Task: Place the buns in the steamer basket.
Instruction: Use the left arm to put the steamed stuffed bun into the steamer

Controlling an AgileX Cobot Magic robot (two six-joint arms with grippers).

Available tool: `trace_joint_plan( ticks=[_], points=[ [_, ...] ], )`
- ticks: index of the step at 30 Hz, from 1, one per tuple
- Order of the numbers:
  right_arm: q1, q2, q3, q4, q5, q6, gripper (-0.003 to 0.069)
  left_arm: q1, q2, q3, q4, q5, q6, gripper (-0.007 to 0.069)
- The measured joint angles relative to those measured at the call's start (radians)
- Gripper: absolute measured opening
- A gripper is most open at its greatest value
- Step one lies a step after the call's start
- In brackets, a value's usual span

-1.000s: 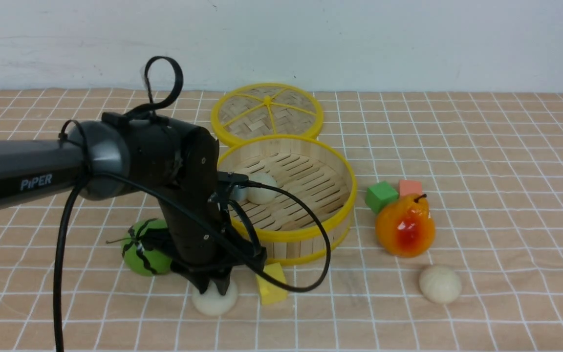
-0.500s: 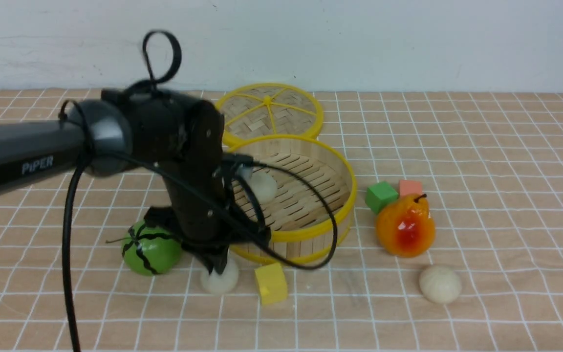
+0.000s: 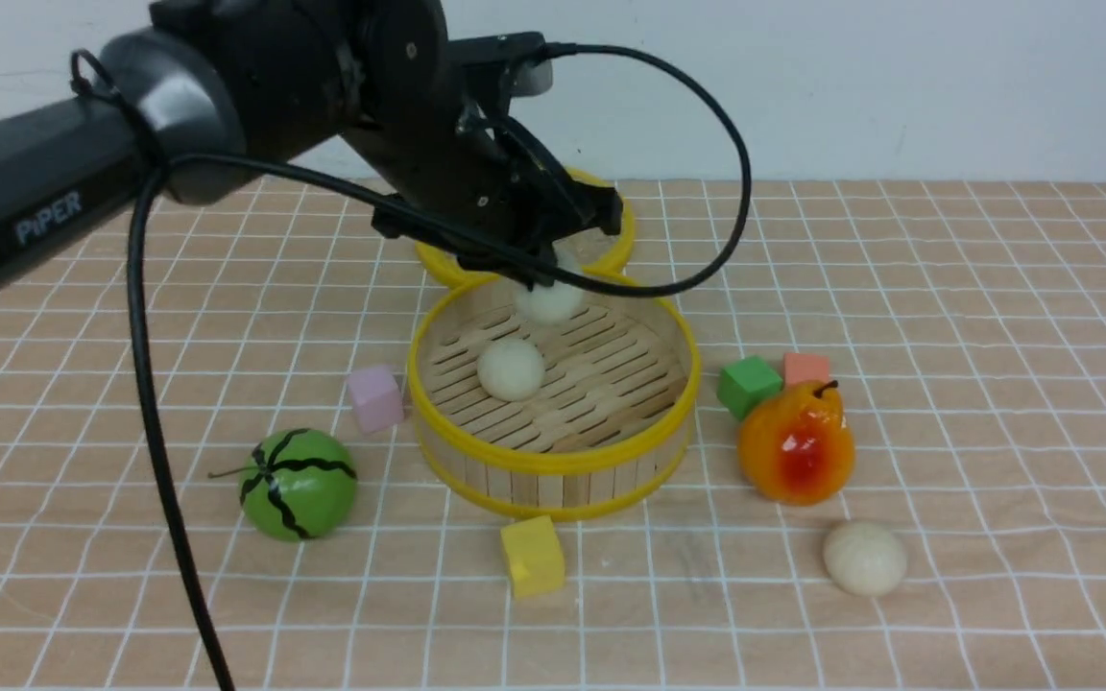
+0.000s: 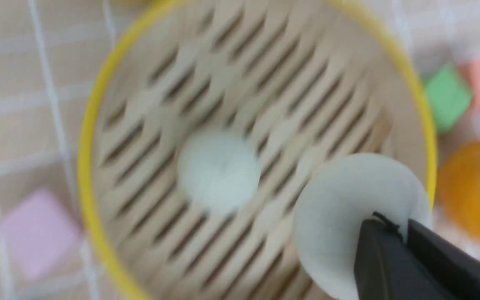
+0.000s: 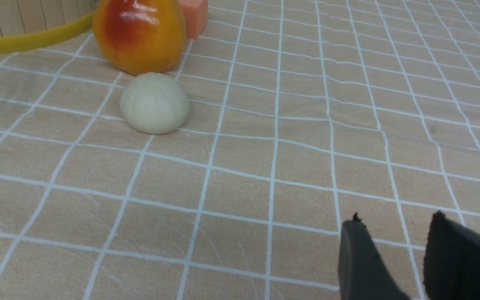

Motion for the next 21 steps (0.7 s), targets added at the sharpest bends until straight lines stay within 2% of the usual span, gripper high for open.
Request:
trace_joint_plan(
  ticks=[4, 9, 12, 13, 14, 17, 19, 21],
  points=[
    [0.0, 0.0, 0.0, 0.0, 0.0, 0.0, 0.0241, 0.0, 0.099, 0.0, -0.068, -0.04, 0.0, -0.0004],
    [0.0, 0.0, 0.0, 0.0, 0.0, 0.0, 0.0241, 0.0, 0.189, 0.0, -0.077, -0.041, -0.001, 0.0011],
    [0.0, 0.0, 0.0, 0.0, 0.0, 0.0, 0.0241, 0.0, 0.217, 0.0, -0.075, -0.045, -0.017, 0.0052],
    [0.0, 0.0, 0.0, 0.0, 0.0, 0.0, 0.0241, 0.0, 0.215, -0.001, -0.075, -0.047, -0.021, 0.0088],
    [0.0, 0.0, 0.0, 0.0, 0.0, 0.0, 0.0241, 0.0, 0.214, -0.001, -0.075, -0.047, -0.021, 0.0088],
    [0.0, 0.0, 0.0, 0.0, 0.0, 0.0, 0.0241, 0.0, 0.205, -0.004, -0.076, -0.035, -0.024, 0.0218],
    [0.0, 0.0, 0.0, 0.0, 0.0, 0.0, 0.0241, 0.0, 0.199, -0.013, -0.075, -0.013, -0.024, 0.0269],
    [0.0, 0.0, 0.0, 0.0, 0.0, 0.0, 0.0241, 0.0, 0.167, -0.06, -0.073, 0.071, -0.024, 0.0385]
  ],
)
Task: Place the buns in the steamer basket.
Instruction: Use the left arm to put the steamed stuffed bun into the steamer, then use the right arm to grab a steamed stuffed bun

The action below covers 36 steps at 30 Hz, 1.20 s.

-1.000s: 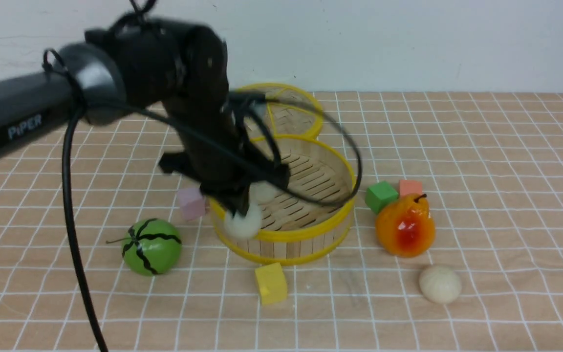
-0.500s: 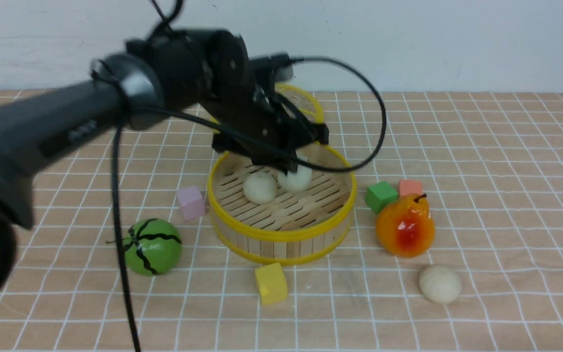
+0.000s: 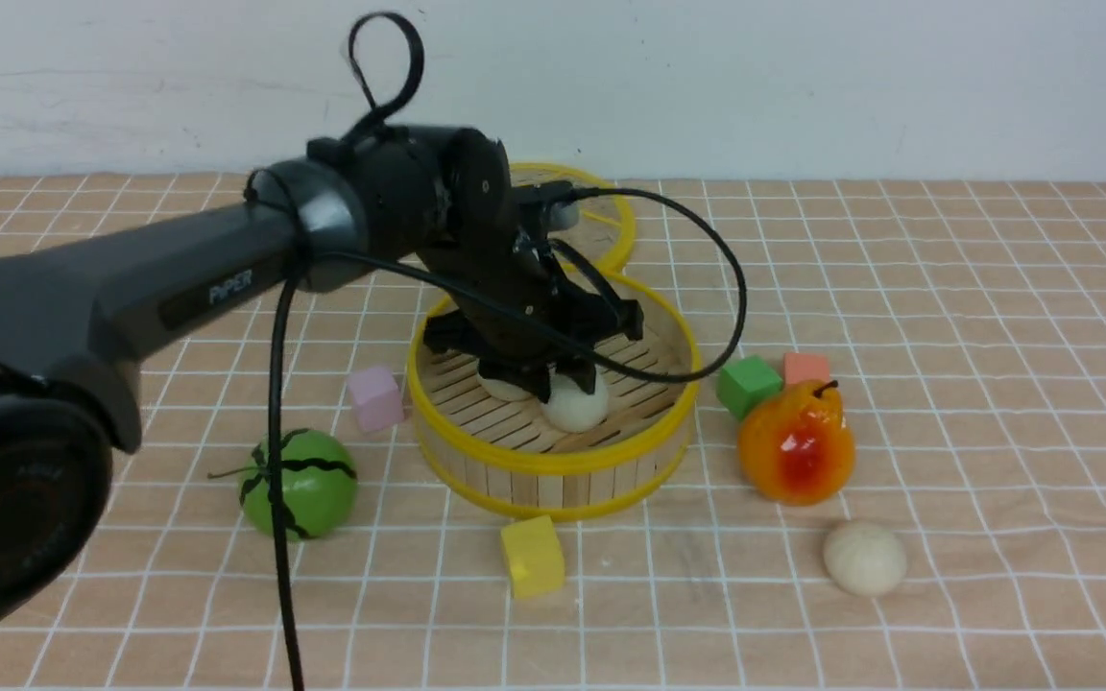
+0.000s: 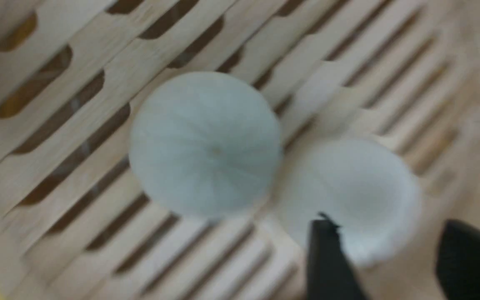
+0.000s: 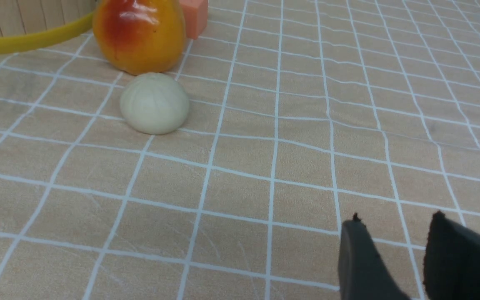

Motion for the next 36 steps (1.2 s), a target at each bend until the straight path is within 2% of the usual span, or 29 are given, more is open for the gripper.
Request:
trace_joint_plan(
  ticks=[2, 3, 5, 9, 13, 16, 21, 22, 25, 26, 27, 28, 29, 31, 32, 35, 36],
  points=[
    [0.0, 0.0, 0.0, 0.0, 0.0, 0.0, 0.0241, 0.0, -0.016, -0.028, 0.0, 0.035, 0.0, 0.0428],
    [0.0, 0.0, 0.0, 0.0, 0.0, 0.0, 0.0241, 0.0, -0.051, -0.084, 0.005, 0.096, 0.0, 0.0498],
    [0.0, 0.0, 0.0, 0.0, 0.0, 0.0, 0.0241, 0.0, -0.106, -0.171, 0.012, 0.191, 0.024, 0.0561],
    [0.0, 0.0, 0.0, 0.0, 0.0, 0.0, 0.0241, 0.0, -0.255, -0.254, 0.032, 0.287, 0.079, 0.0594],
    [0.0, 0.0, 0.0, 0.0, 0.0, 0.0, 0.0241, 0.0, -0.454, -0.241, 0.057, 0.346, 0.094, 0.0566],
    [0.0, 0.0, 0.0, 0.0, 0.0, 0.0, 0.0241, 0.0, -0.593, -0.174, 0.069, 0.372, 0.094, 0.0528],
    [0.0, 0.0, 0.0, 0.0, 0.0, 0.0, 0.0241, 0.0, -0.904, 0.148, 0.083, 0.372, 0.095, 0.0388],
    [0.0, 0.0, 0.0, 0.0, 0.0, 0.0, 0.0241, 0.0, -0.926, 0.162, 0.083, 0.372, 0.095, 0.0382],
    [0.0, 0.0, 0.0, 0.0, 0.0, 0.0, 0.0241, 0.0, -1.076, 0.373, 0.081, 0.368, 0.095, 0.0272],
    [0.0, 0.0, 0.0, 0.0, 0.0, 0.0, 0.0241, 0.0, -1.171, 0.487, 0.074, 0.339, 0.095, 0.0202],
    [0.0, 0.0, 0.0, 0.0, 0.0, 0.0, 0.0241, 0.0, -1.183, 0.504, 0.074, 0.332, 0.095, 0.0194],
    [0.0, 0.0, 0.0, 0.0, 0.0, 0.0, 0.0241, 0.0, -1.267, 0.622, 0.061, 0.272, 0.095, 0.0132],
    [0.0, 0.0, 0.0, 0.0, 0.0, 0.0, 0.0241, 0.0, -1.291, 0.655, 0.057, 0.251, 0.095, 0.0113],
    [0.0, 0.0, 0.0, 0.0, 0.0, 0.0, 0.0241, 0.0, -1.446, 0.91, 0.031, 0.082, 0.095, -0.0001],
    [0.0, 0.0, 0.0, 0.0, 0.0, 0.0, 0.0241, 0.0, -1.465, 0.927, 0.03, 0.07, 0.095, -0.0012],
    [0.0, 0.0, 0.0, 0.0, 0.0, 0.0, 0.0241, 0.0, -1.581, 1.207, 0.021, -0.11, 0.097, -0.0013],
    [0.0, 0.0, 0.0, 0.0, 0.0, 0.0, 0.0241, 0.0, -1.584, 1.219, 0.019, -0.117, 0.097, -0.0013]
  ],
)
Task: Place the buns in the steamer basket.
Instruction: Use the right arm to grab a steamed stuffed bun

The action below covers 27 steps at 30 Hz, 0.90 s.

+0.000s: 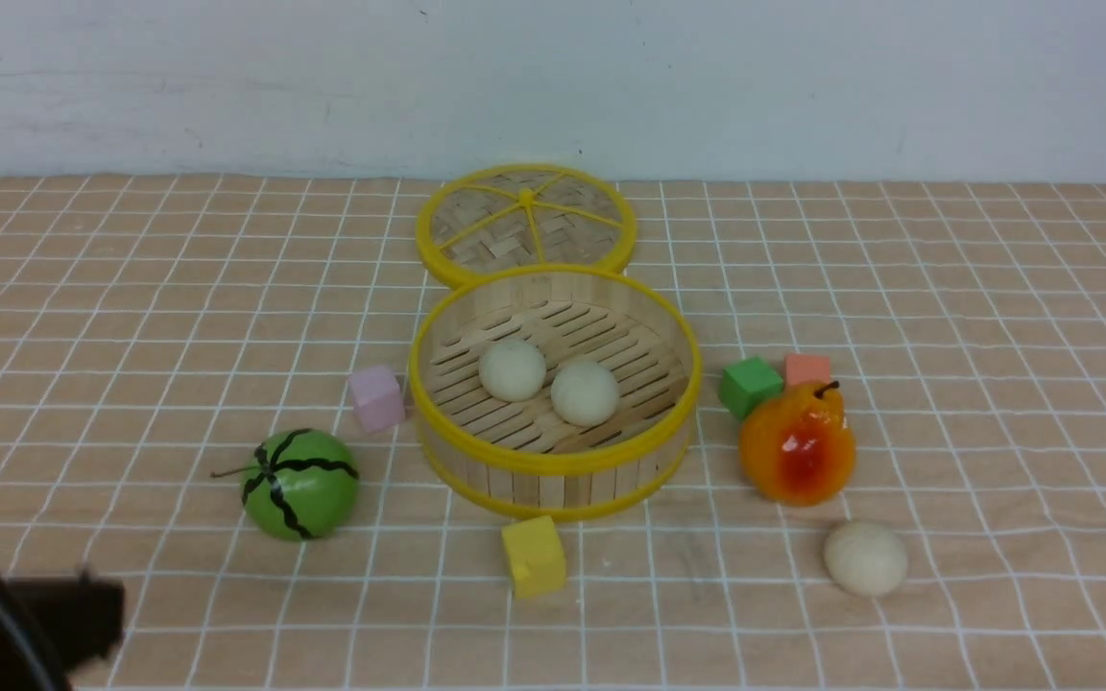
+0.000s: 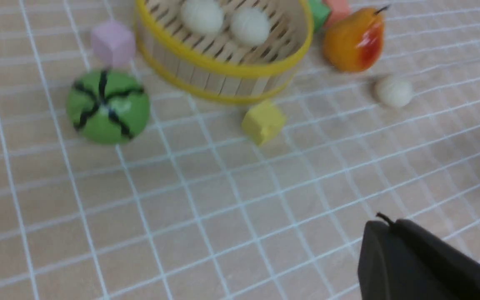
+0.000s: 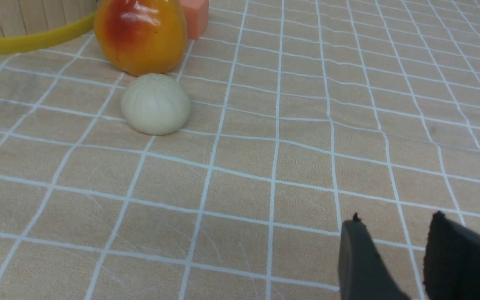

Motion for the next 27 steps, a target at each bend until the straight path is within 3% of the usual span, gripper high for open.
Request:
trace_joint_plan(
  ticks=[3, 13, 27],
  points=[
    [0.0, 0.0, 0.0, 0.0, 0.0, 0.0, 0.0241, 0.0, -0.008, 0.139, -0.029, -0.083, 0.001, -0.0013],
    [0.0, 0.0, 0.0, 0.0, 0.0, 0.0, 0.0241, 0.0, -0.007, 0.162, -0.052, -0.326, 0.001, -0.0013],
    [0.0, 0.0, 0.0, 0.0, 0.0, 0.0, 0.0241, 0.0, -0.007, 0.167, -0.055, -0.317, 0.001, -0.0013]
  ],
)
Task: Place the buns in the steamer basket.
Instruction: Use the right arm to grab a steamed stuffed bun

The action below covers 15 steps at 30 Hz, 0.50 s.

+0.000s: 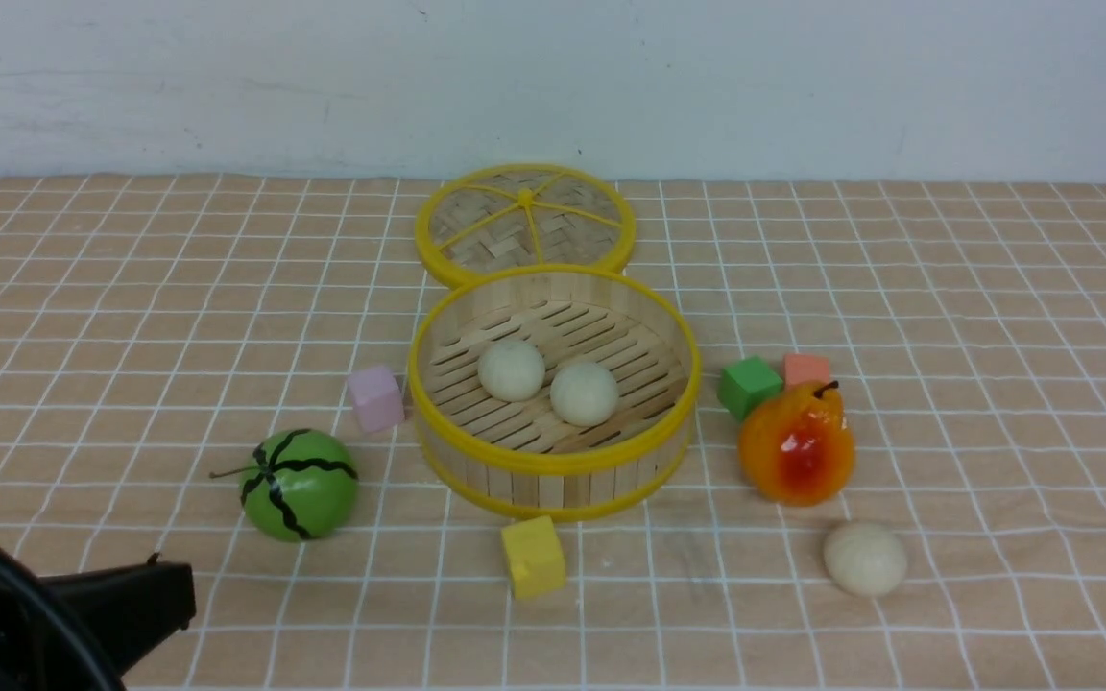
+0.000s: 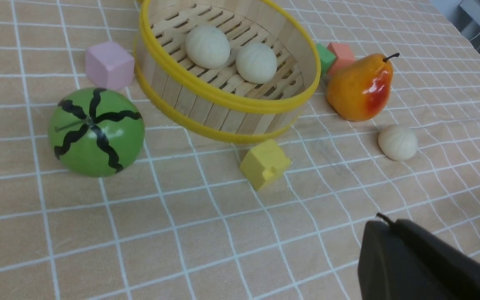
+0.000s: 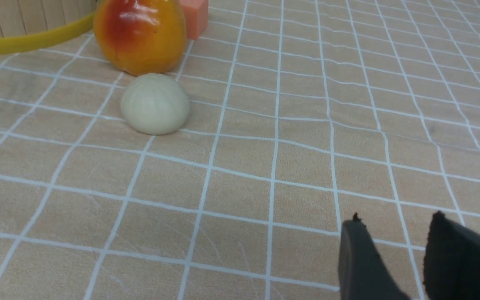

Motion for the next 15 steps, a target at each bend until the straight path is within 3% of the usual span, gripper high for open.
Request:
trace_joint_plan(
  ticks=[7, 15],
  points=[
    [0.0, 0.0, 0.0, 0.0, 0.0, 0.0, 0.0241, 0.01, -0.043, 0.015, 0.092, -0.028, 0.0, -0.0013],
    [0.0, 0.0, 0.0, 0.0, 0.0, 0.0, 0.0241, 0.267, -0.233, 0.168, 0.14, -0.124, 0.0, -0.0013]
  ],
)
